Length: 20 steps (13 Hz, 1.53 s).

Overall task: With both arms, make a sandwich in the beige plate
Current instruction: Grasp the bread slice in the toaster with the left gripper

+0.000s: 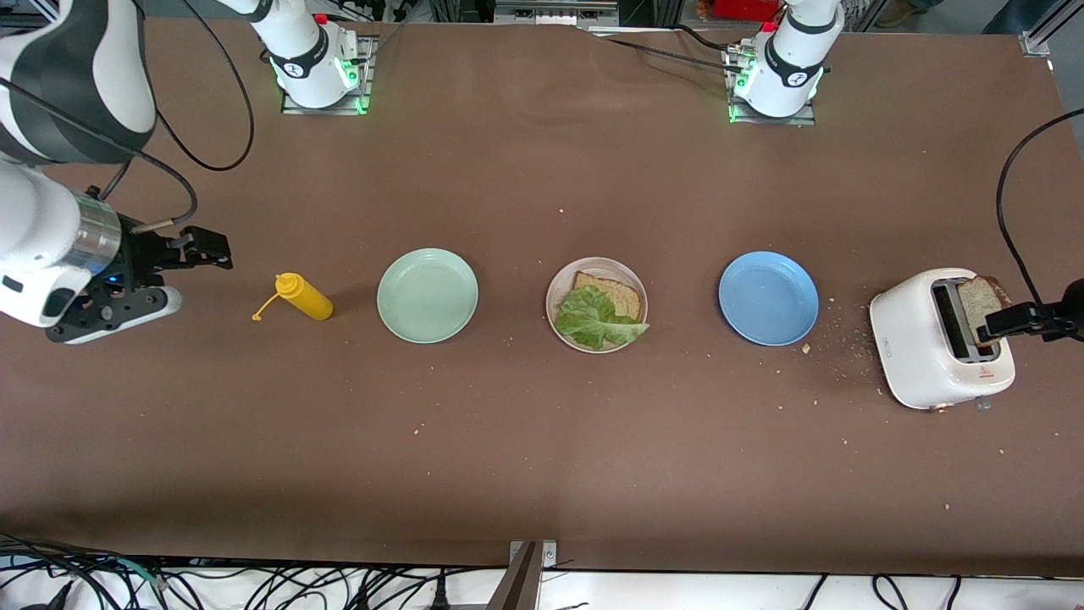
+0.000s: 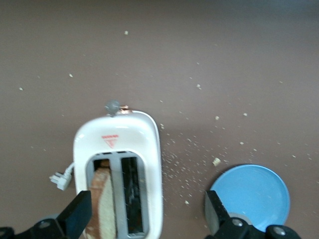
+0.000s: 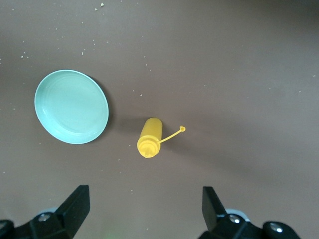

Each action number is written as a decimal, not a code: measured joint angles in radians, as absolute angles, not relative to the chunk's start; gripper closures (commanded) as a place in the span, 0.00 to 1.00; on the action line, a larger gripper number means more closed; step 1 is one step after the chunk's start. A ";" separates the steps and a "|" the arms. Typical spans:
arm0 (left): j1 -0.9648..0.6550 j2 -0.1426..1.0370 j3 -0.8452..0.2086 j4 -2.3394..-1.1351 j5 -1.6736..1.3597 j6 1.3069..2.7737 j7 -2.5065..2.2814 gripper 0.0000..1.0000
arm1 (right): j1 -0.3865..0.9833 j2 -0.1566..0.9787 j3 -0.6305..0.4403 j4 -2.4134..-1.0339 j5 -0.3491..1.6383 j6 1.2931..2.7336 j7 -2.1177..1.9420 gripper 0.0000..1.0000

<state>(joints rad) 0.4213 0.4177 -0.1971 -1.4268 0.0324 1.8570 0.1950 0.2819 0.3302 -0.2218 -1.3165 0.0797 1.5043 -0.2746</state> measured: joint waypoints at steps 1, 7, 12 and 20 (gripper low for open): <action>0.444 0.433 -0.197 -1.427 0.032 1.882 0.225 0.00 | 0.262 0.303 -0.195 -1.357 0.066 1.537 -0.275 0.00; 0.509 0.476 -0.197 -1.470 0.124 1.877 0.272 0.00 | 0.154 0.181 -0.097 -1.489 0.021 1.599 -0.274 0.00; 0.511 0.477 -0.199 -1.533 0.126 1.859 0.161 0.00 | 0.087 0.132 -0.020 -1.552 -0.038 1.607 -0.252 0.00; 0.511 0.466 -0.203 -1.550 0.126 1.768 0.116 1.00 | 0.065 0.155 -0.016 -1.570 -0.035 1.620 -0.225 0.00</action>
